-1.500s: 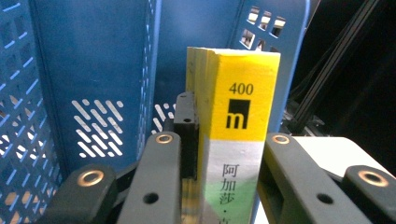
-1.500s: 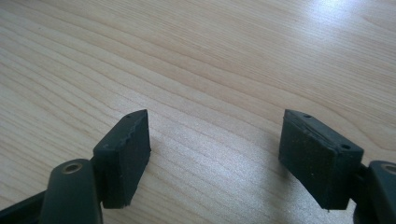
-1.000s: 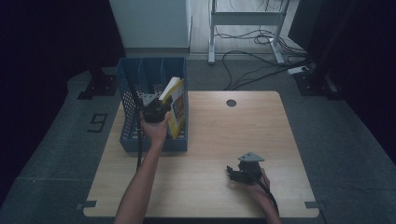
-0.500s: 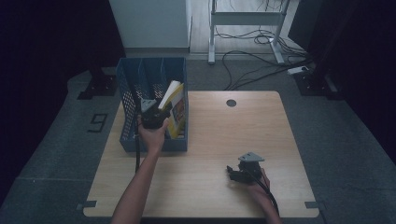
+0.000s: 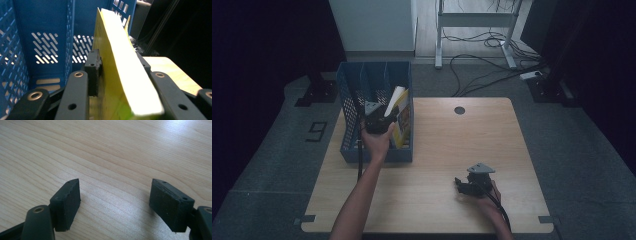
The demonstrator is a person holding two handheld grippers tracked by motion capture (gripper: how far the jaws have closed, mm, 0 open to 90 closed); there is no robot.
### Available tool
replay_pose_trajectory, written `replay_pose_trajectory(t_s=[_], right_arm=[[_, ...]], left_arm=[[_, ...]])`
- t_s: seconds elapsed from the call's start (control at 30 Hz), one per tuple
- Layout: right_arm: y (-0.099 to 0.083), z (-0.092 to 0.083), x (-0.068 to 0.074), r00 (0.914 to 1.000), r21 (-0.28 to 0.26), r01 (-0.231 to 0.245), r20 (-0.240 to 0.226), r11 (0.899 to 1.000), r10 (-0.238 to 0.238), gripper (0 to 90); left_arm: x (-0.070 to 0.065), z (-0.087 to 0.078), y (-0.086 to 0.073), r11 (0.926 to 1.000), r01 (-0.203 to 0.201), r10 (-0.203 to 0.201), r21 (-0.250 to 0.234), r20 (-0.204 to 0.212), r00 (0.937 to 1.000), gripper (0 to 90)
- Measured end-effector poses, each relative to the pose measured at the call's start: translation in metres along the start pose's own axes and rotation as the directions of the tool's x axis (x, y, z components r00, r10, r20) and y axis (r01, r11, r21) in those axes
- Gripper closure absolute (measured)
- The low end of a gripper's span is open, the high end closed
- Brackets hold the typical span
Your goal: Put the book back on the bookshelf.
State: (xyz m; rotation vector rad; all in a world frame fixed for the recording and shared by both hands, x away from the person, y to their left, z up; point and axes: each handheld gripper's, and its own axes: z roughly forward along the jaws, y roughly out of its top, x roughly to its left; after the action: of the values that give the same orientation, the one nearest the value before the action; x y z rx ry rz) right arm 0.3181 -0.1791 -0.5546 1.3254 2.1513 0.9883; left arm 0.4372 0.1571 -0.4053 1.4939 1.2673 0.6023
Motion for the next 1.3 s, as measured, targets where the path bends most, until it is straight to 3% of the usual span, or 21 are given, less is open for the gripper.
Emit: replay_pose_trajectory(t_s=[0.13,0.2,0.3,0.37,0.5,0.73,1.3], right_arm=[[0.0,0.0,0.0,1.0,0.0,-0.001,0.0,1.0,0.001,24.1],[0.0,0.0,0.0,1.0,-0.001,-0.001,0.001,1.0,0.001,24.1],[0.0,0.0,0.0,1.0,-0.002,0.0,0.001,1.0,0.0,24.1],[0.0,0.0,0.0,1.0,-0.002,0.001,0.001,1.0,-0.001,24.1],[0.0,0.0,0.0,1.0,-0.001,0.0,0.001,1.0,0.0,24.1],[0.0,0.0,0.0,1.0,-0.001,-0.001,0.002,1.0,0.001,24.1],[0.0,0.0,0.0,1.0,-0.001,-0.004,0.003,1.0,0.004,24.1]], left_arm=[[-0.003,0.004,0.003,0.9995,-0.025,0.026,0.02,-0.019,0.9995,65.9],[-0.004,0.004,0.004,0.9991,-0.036,0.037,0.024,-0.032,0.9988,70.8],[-0.005,0.004,0.004,0.9961,-0.087,0.088,0.016,-0.079,0.993,74.0],[-0.005,0.005,0.002,0.9953,-0.097,0.097,-0.001,-0.095,0.9908,75.0],[-0.001,0.007,0.005,0.9978,-0.065,0.064,-0.01,-0.1,0.9929,75.4],[0.002,0.013,0.012,0.9983,-0.056,0.055,-0.014,-0.111,0.9923,75.5],[0.002,0.029,0.028,0.9963,-0.066,0.058,-0.056,-0.138,0.9887,75.6]])
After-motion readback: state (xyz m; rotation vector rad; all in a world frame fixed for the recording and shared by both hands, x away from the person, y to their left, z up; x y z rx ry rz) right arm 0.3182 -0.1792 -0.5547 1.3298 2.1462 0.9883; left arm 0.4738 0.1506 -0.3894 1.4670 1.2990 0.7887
